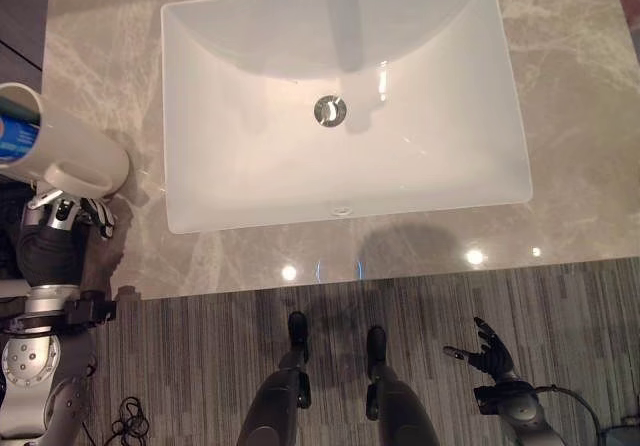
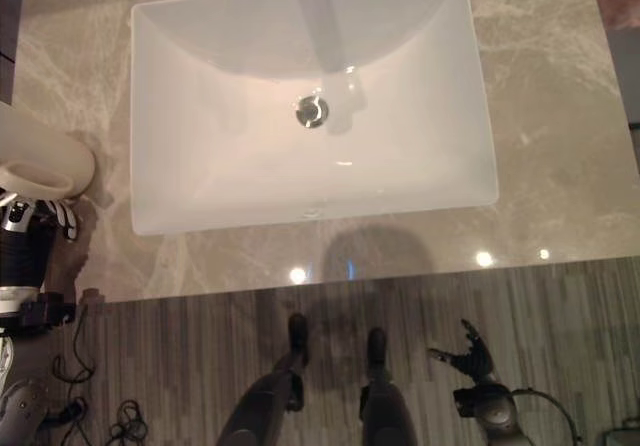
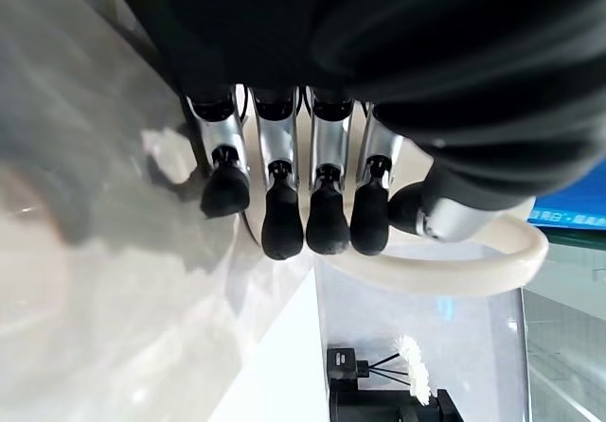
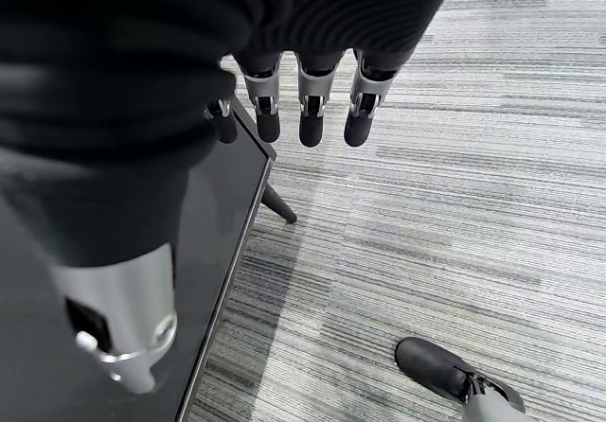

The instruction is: Put brush and paste in cup on sink, flatten towel.

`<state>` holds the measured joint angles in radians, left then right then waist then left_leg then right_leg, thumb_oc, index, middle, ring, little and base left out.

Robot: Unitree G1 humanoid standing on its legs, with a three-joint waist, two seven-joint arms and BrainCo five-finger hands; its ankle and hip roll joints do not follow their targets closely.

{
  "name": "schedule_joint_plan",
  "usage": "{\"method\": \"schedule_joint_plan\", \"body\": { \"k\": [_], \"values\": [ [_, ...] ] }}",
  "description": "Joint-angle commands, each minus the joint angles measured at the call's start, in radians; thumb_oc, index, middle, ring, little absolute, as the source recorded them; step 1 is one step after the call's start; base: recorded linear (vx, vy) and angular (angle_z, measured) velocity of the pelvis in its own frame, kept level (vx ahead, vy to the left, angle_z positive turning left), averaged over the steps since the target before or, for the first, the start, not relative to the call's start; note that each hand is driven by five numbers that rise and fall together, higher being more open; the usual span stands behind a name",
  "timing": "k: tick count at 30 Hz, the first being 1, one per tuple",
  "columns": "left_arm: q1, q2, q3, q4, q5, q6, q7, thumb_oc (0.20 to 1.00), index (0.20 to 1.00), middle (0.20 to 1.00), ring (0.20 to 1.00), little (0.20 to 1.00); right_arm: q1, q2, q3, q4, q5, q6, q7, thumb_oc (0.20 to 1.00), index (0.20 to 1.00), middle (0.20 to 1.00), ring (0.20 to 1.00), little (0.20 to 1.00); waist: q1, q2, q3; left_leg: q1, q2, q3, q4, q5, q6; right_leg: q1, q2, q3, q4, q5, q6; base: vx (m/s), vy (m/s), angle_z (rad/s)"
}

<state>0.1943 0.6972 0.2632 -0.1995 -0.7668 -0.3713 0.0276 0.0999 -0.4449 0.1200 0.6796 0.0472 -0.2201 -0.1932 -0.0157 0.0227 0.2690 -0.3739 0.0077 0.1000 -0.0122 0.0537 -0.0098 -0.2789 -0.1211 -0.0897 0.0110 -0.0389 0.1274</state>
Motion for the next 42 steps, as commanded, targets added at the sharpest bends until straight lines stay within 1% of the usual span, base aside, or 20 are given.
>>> {"method": "schedule_joint_plan", "body": {
  "k": [1,12,18,19,22,25,28,35,42],
  "values": [
    [0.015,-0.013,-0.021,0.066,0.023,0.025,0.028,0.200,0.200,0.200,0.200,0.200,-0.022,-0.037,0.000,-0.002,0.028,-0.026,-0.018,1.000,1.000,1.000,1.000,1.000,-0.024,-0.019,0.006,0.038,0.056,-0.023,0.070,-0.058,-0.057,-0.037,-0.075,0.020,-0.014,0.110,0.047,0.00,0.000,0.00],
    [-0.016,0.039,0.013,0.092,0.025,0.020,0.057,0.200,0.200,0.200,0.200,0.200,-0.027,-0.040,0.015,0.023,0.021,-0.016,-0.015,1.000,1.000,1.000,1.000,1.000,-0.023,-0.024,0.008,0.024,0.054,-0.031,0.066,-0.051,-0.061,-0.040,-0.072,0.011,-0.023,0.114,0.049,0.00,0.000,0.00],
    [-0.058,0.105,0.027,0.104,0.028,0.022,0.075,0.200,0.200,0.200,0.200,0.200,-0.031,-0.043,0.028,0.039,0.016,-0.008,-0.013,1.000,1.000,1.000,1.000,1.000,-0.025,-0.032,0.011,0.011,0.055,-0.039,0.065,-0.046,-0.063,-0.044,-0.070,0.002,-0.027,0.115,0.051,0.00,0.000,0.00],
    [-0.072,0.129,0.029,0.111,0.031,0.021,0.080,0.200,0.200,0.200,0.200,0.200,-0.033,-0.044,0.033,0.037,0.016,-0.006,-0.011,1.000,1.000,1.000,1.000,1.000,-0.026,-0.033,0.011,0.008,0.055,-0.040,0.063,-0.045,-0.064,-0.045,-0.069,0.001,-0.028,0.116,0.051,0.00,0.000,0.00],
    [-0.087,0.148,0.028,0.120,0.029,0.020,0.085,0.200,0.200,0.200,0.200,0.200,-0.035,-0.045,0.036,0.040,0.016,-0.005,-0.011,1.000,1.000,1.000,1.000,1.000,-0.028,-0.035,0.012,0.006,0.055,-0.042,0.062,-0.043,-0.065,-0.047,-0.069,0.001,-0.028,0.117,0.052,0.00,-0.001,0.01],
    [-0.111,0.186,0.031,0.133,0.030,0.020,0.090,0.200,0.200,0.200,0.200,0.200,-0.036,-0.048,0.044,0.034,0.014,-0.004,-0.008,1.000,1.000,1.000,1.000,1.000,-0.030,-0.038,0.013,0.003,0.057,-0.042,0.059,-0.042,-0.065,-0.050,-0.068,0.004,-0.032,0.120,0.053,0.01,0.002,0.05],
    [-0.153,0.224,0.024,0.162,0.031,0.020,0.102,0.200,0.200,0.200,0.200,0.200,-0.044,-0.049,0.055,0.039,0.014,-0.004,-0.006,1.000,1.000,1.000,1.000,1.000,-0.035,-0.042,0.015,-0.002,0.058,-0.041,0.058,-0.039,-0.066,-0.056,-0.065,0.007,-0.036,0.123,0.053,0.01,0.001,0.05],
    [-0.219,0.262,0.004,0.212,0.036,0.019,0.123,0.200,0.200,0.200,0.200,0.200,-0.045,-0.050,0.063,0.038,0.014,-0.001,-0.006,1.000,1.000,1.000,1.000,1.000,-0.044,-0.049,0.018,-0.010,0.059,-0.037,0.059,-0.040,-0.066,-0.061,-0.063,0.010,-0.038,0.125,0.055,0.00,0.000,0.01],
    [-0.326,0.324,-0.050,0.290,0.047,0.020,0.139,0.200,0.200,0.200,0.200,0.200,-0.056,-0.051,0.084,0.049,0.013,0.000,-0.005,1.000,1.000,1.000,1.000,1.000,-0.053,-0.057,0.016,-0.027,0.058,-0.039,0.062,-0.037,-0.067,-0.071,-0.060,0.012,-0.046,0.132,0.058,0.00,0.000,0.00]
  ]
}}
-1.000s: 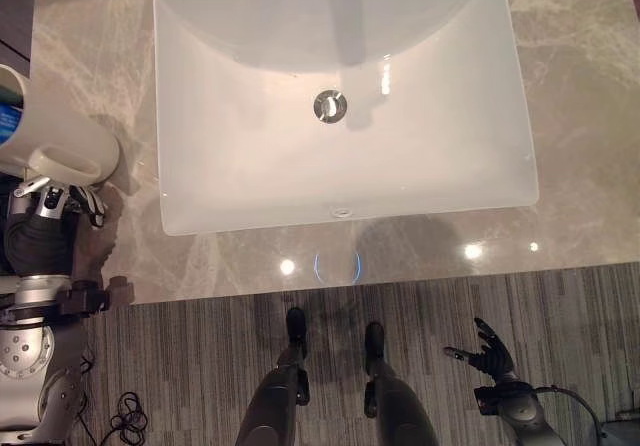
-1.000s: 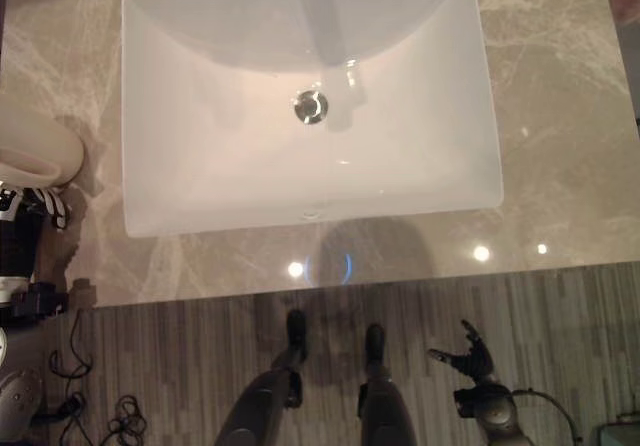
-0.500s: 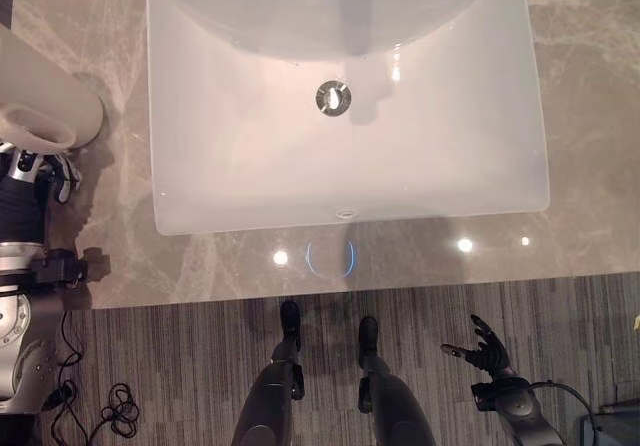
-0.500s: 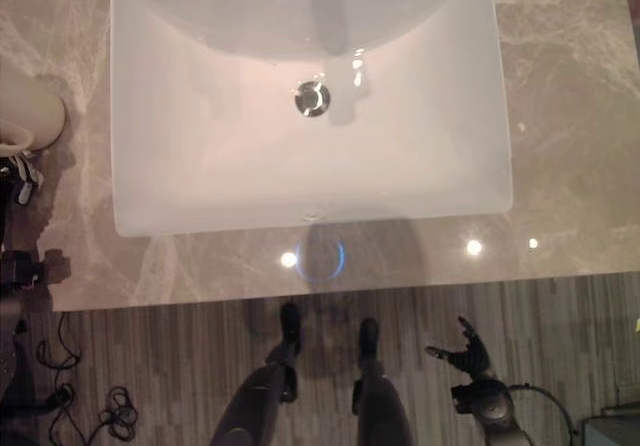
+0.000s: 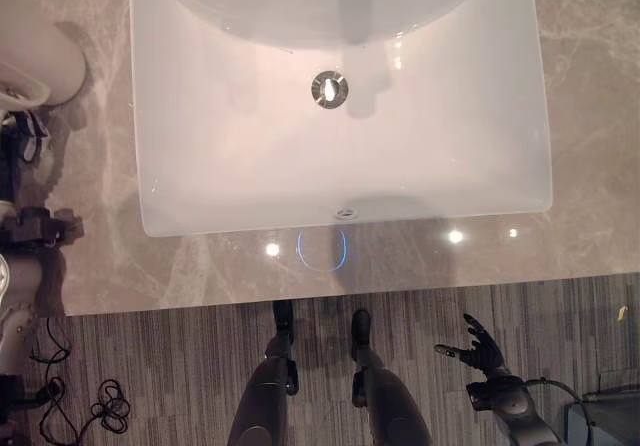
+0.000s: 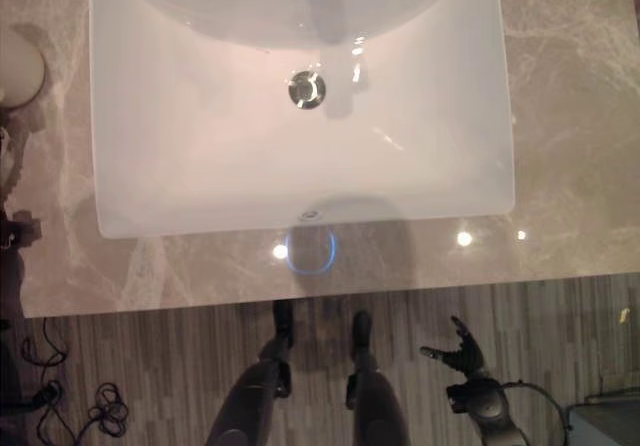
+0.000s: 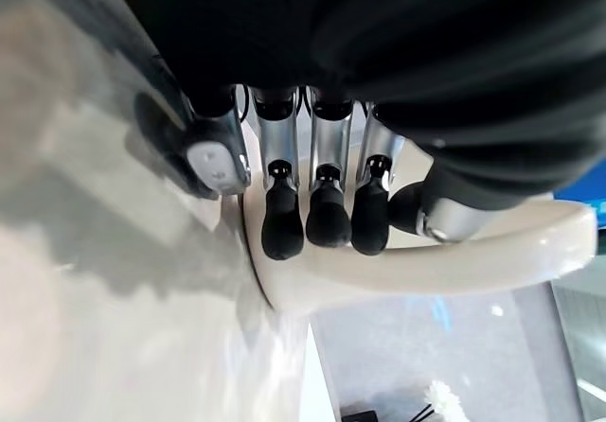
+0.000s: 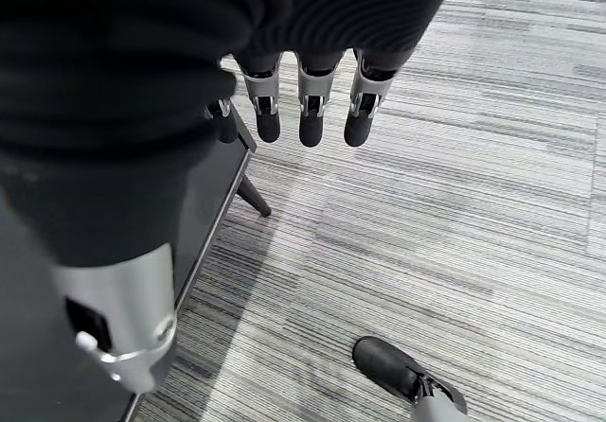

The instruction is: Put brush and paste in cup on sink, flatten towel.

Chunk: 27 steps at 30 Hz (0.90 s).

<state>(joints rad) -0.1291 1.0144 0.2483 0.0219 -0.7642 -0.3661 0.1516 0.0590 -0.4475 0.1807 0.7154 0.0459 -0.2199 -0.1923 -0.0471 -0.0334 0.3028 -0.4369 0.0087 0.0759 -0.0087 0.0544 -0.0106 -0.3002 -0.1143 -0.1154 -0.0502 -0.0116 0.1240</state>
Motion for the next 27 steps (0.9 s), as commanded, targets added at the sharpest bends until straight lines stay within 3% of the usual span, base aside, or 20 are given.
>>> {"method": "schedule_joint_plan", "body": {
  "k": [1,18,27],
  "values": [
    [-0.004,0.007,-0.037,0.070,0.044,0.015,0.015,0.200,0.200,0.200,0.200,0.200,-0.015,-0.048,0.023,0.013,0.014,0.000,-0.006,1.000,1.000,1.000,1.000,1.000,-0.021,-0.001,-0.017,0.036,0.057,-0.015,0.059,-0.038,-0.066,-0.050,-0.067,0.038,0.015,0.104,0.061,0.00,0.000,0.00],
    [-0.200,0.058,-0.176,0.188,0.054,0.026,0.040,0.200,0.200,0.200,0.200,0.200,-0.028,-0.052,0.059,-0.004,0.014,-0.001,-0.007,1.000,1.000,1.000,1.000,1.000,-0.040,-0.007,-0.016,0.031,0.064,-0.007,0.056,-0.035,-0.069,-0.067,-0.061,0.052,0.019,0.108,0.062,0.00,0.000,-0.02],
    [-0.263,0.043,-0.227,0.224,0.061,0.030,0.057,0.200,0.200,0.200,0.200,0.200,-0.033,-0.055,0.075,-0.005,0.014,0.001,-0.008,1.000,1.000,1.000,1.000,1.000,-0.049,-0.014,-0.016,0.028,0.067,-0.005,0.057,-0.035,-0.070,-0.072,-0.054,0.057,0.015,0.109,0.061,0.00,-0.001,-0.03]
  ]
}}
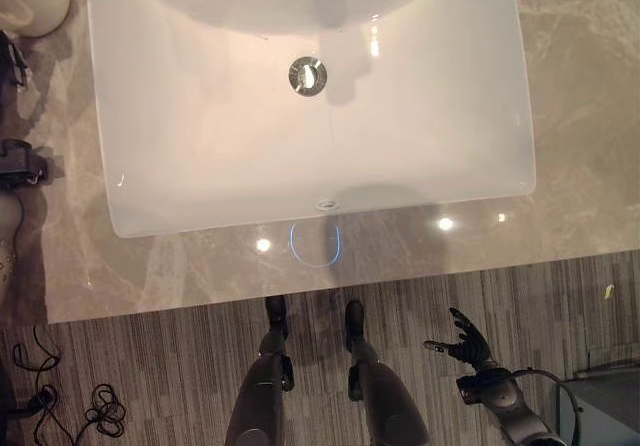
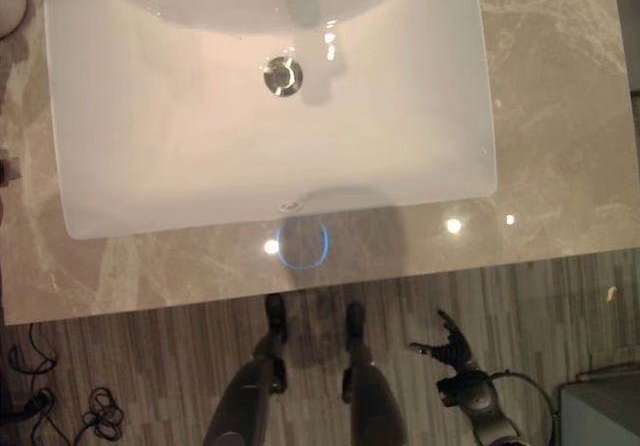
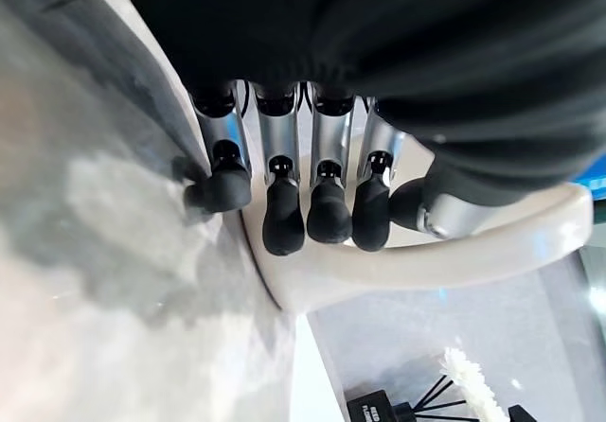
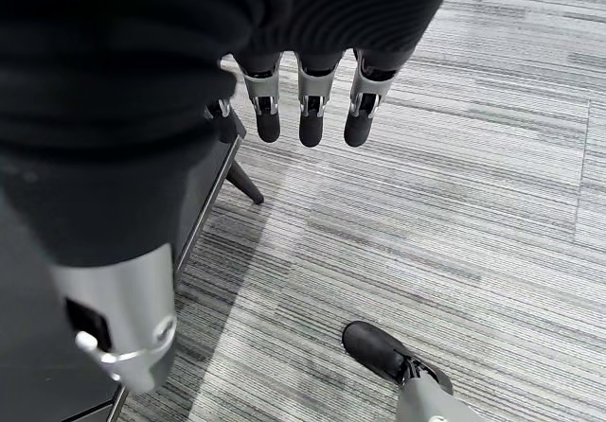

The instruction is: Put brush and paste in cup on sink, flatten towel.

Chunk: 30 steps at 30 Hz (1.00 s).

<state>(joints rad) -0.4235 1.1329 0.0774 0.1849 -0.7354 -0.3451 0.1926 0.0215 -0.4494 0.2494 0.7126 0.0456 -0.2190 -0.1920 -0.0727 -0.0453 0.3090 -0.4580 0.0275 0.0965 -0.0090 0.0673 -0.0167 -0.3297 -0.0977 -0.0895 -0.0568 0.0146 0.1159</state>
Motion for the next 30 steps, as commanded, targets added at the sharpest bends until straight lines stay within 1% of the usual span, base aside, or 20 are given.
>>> {"method": "schedule_joint_plan", "body": {
  "k": [1,11,16,22,30],
  "values": [
    [0.034,-0.078,-0.057,0.058,0.032,0.009,0.014,0.200,0.200,0.200,0.200,0.200,0.005,-0.053,0.006,-0.007,0.015,0.000,-0.008,1.000,1.000,1.000,1.000,1.000,-0.024,-0.002,-0.023,0.049,0.048,-0.025,0.057,-0.048,-0.064,-0.044,-0.070,0.030,0.022,0.083,0.069,0.00,0.000,0.00],
    [0.077,-0.103,-0.049,-0.019,0.035,0.002,0.001,0.200,0.200,0.200,0.200,0.200,0.001,-0.048,0.012,-0.007,0.012,0.000,-0.007,1.000,1.000,1.000,1.000,1.000,-0.019,-0.003,-0.024,0.041,0.046,-0.027,0.066,-0.052,-0.062,-0.045,-0.069,0.035,0.023,0.083,0.066,0.00,0.000,0.00],
    [0.039,-0.095,-0.068,0.004,0.029,0.001,0.006,0.200,0.200,0.200,0.200,0.200,-0.007,-0.053,0.018,-0.005,0.011,-0.001,-0.004,1.000,1.000,1.000,1.000,1.000,-0.021,-0.002,-0.026,0.043,0.045,-0.027,0.061,-0.049,-0.062,-0.047,-0.070,0.033,0.024,0.085,0.068,0.00,0.000,0.00],
    [-0.064,-0.089,-0.118,0.071,0.033,0.005,0.034,0.200,0.200,0.200,0.200,0.200,-0.011,-0.056,0.029,-0.012,0.012,-0.002,-0.002,1.000,1.000,1.000,1.000,1.000,-0.028,-0.003,-0.023,0.040,0.044,-0.026,0.053,-0.043,-0.063,-0.052,-0.070,0.032,0.022,0.087,0.069,0.00,0.000,0.00],
    [-0.077,-0.075,-0.118,0.088,0.082,0.008,0.043,0.200,0.200,0.200,0.200,0.200,-0.008,-0.056,0.027,0.003,0.013,-0.002,0.001,1.000,1.000,1.000,1.000,1.000,-0.029,-0.005,-0.025,0.032,0.044,-0.029,0.058,-0.045,-0.064,-0.053,-0.070,0.034,0.019,0.089,0.069,0.00,0.000,0.00]
  ]
}}
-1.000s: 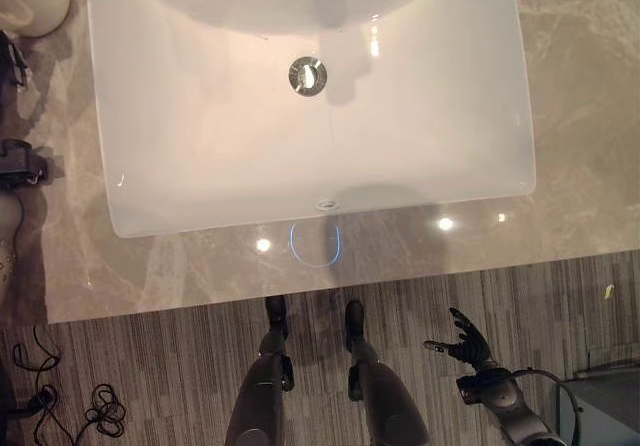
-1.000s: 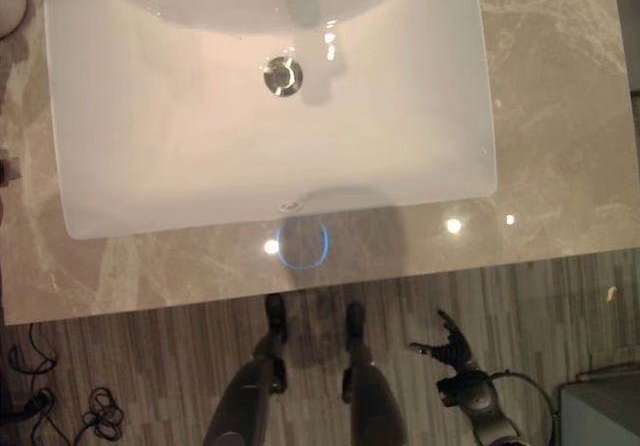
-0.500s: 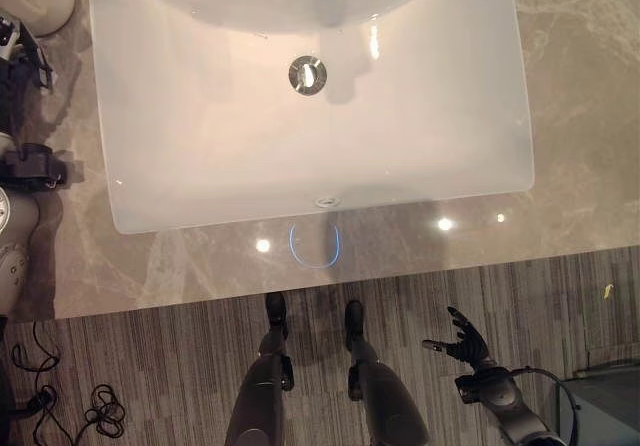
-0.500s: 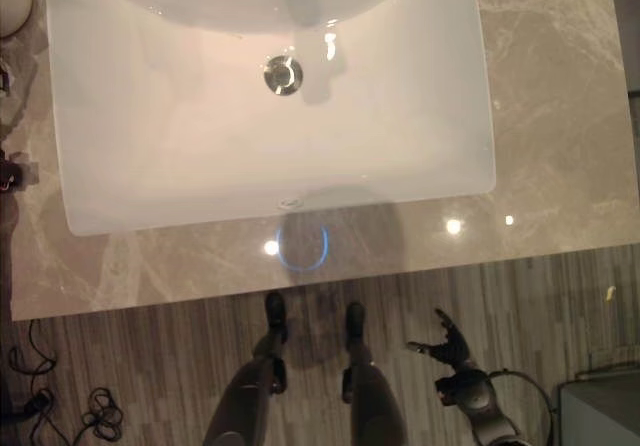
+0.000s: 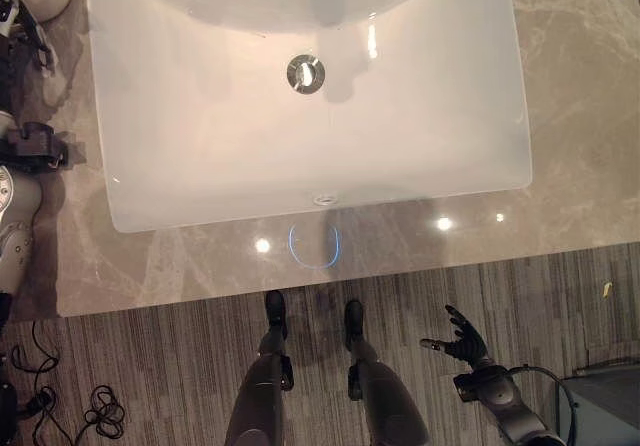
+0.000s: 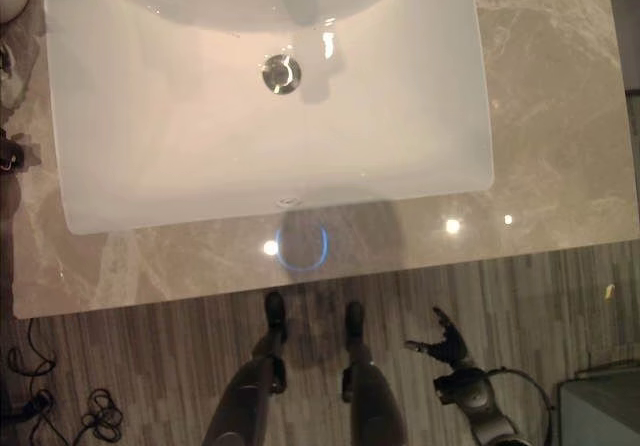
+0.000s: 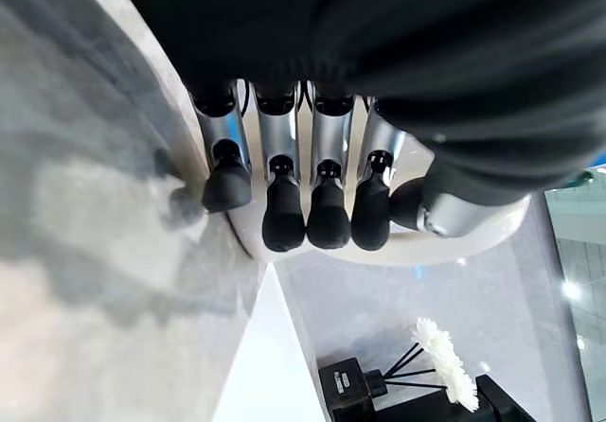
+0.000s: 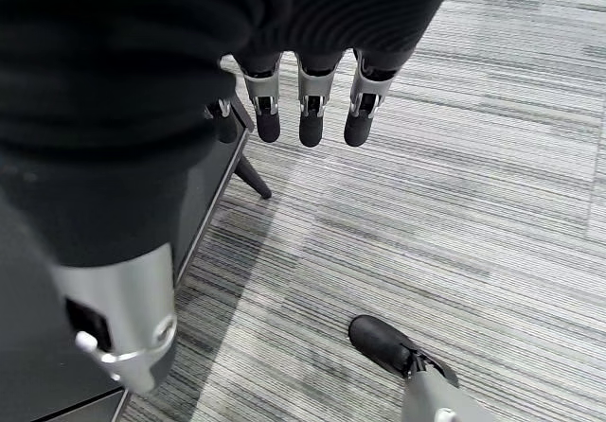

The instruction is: Put brush and paste in cup on sink, flatten towel.

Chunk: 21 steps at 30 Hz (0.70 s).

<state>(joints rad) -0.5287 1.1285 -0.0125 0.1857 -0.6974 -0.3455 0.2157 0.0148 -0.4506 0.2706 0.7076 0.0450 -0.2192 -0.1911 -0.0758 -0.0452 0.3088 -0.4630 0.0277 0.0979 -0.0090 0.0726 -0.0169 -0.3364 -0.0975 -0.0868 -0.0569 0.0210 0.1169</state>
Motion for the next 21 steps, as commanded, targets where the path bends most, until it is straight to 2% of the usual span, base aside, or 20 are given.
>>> {"method": "schedule_joint_plan", "body": {
  "k": [1,21],
  "values": [
    [0.020,-0.072,-0.034,0.092,0.041,0.007,0.021,0.200,0.200,0.200,0.200,0.200,0.000,-0.054,0.006,0.009,0.015,-0.002,0.000,1.000,1.000,1.000,1.000,1.000,-0.027,-0.005,-0.026,0.036,0.043,-0.031,0.058,-0.050,-0.064,-0.048,-0.070,0.032,0.019,0.082,0.068,0.00,0.000,0.00],
    [-0.248,0.003,-0.209,0.323,0.039,0.041,0.021,0.200,0.200,0.200,0.200,0.200,0.001,-0.054,0.036,0.038,0.017,-0.003,0.004,1.000,1.000,1.000,1.000,1.000,-0.043,0.003,-0.028,0.013,0.041,-0.027,0.040,-0.036,-0.062,-0.071,-0.071,0.051,-0.009,0.105,0.075,0.00,0.002,-0.01]
  ]
}}
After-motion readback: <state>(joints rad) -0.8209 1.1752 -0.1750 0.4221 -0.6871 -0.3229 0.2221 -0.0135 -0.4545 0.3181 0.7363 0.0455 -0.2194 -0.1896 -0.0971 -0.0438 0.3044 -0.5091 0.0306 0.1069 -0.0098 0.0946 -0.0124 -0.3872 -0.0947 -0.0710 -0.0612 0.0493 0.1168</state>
